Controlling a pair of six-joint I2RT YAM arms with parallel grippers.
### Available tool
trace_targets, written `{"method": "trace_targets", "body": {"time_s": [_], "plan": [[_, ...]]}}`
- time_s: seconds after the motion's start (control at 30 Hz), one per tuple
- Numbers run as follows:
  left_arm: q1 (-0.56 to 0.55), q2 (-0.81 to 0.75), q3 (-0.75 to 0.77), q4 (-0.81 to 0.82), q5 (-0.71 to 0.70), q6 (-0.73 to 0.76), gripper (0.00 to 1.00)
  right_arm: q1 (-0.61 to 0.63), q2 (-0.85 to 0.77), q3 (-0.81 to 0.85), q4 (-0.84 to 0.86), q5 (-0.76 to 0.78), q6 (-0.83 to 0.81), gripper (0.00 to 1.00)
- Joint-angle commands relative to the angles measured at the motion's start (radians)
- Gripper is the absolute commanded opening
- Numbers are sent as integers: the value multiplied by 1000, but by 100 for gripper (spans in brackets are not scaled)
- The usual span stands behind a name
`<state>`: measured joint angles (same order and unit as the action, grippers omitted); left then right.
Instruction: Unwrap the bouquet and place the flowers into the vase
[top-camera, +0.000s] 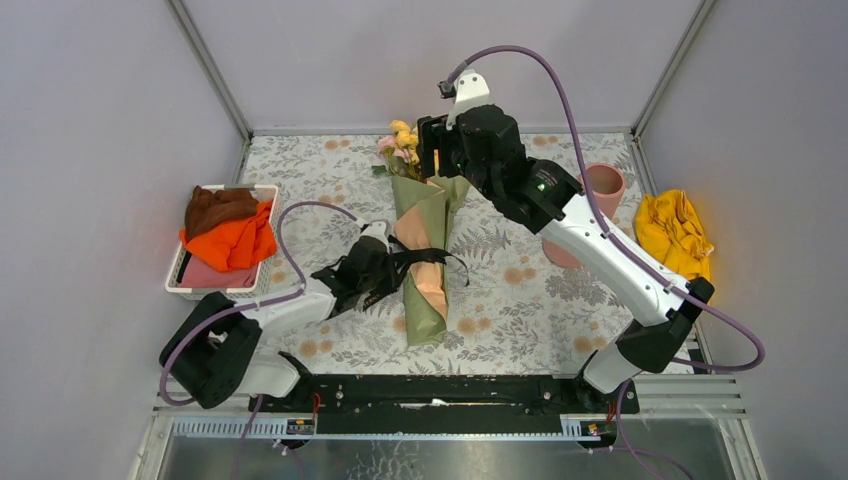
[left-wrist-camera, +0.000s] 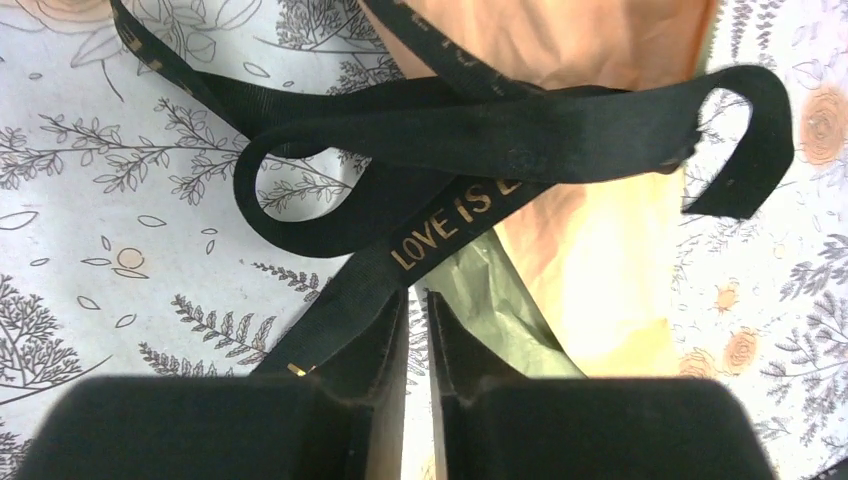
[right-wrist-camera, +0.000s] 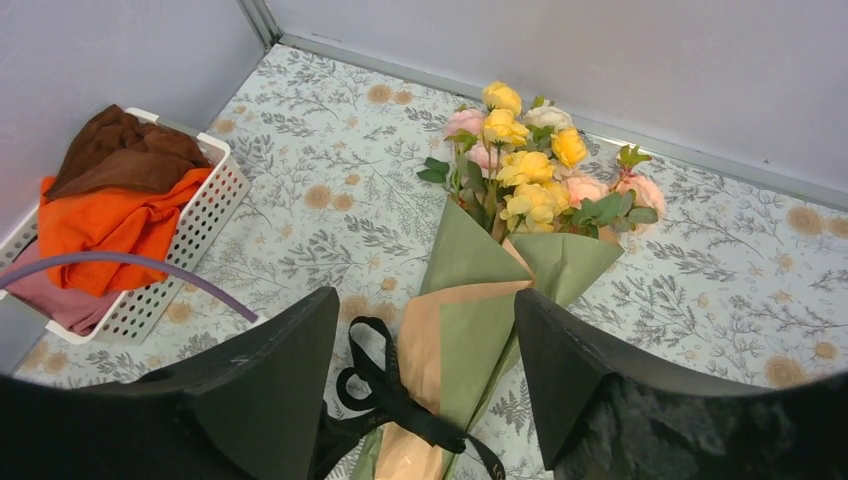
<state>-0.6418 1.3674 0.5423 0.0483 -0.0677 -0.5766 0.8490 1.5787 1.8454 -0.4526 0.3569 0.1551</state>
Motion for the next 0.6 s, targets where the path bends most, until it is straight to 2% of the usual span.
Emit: {"method": "trace_targets", "body": {"time_s": [0.0, 0.03, 0.13, 0.57], "plan": [[-6, -70, -16, 45, 19, -2, 25, -11, -52, -10, 72, 31, -1, 74], [-7, -77, -17, 50, 21, 0, 29, -11, -55, -19, 75, 31, 2, 76], [-7, -75, -10, 62, 33, 11, 32, -11, -64, -46, 86, 23, 12, 77], [-7, 58, 90, 75, -12, 55, 32, -12, -113, -133, 113, 16, 28, 77]]}}
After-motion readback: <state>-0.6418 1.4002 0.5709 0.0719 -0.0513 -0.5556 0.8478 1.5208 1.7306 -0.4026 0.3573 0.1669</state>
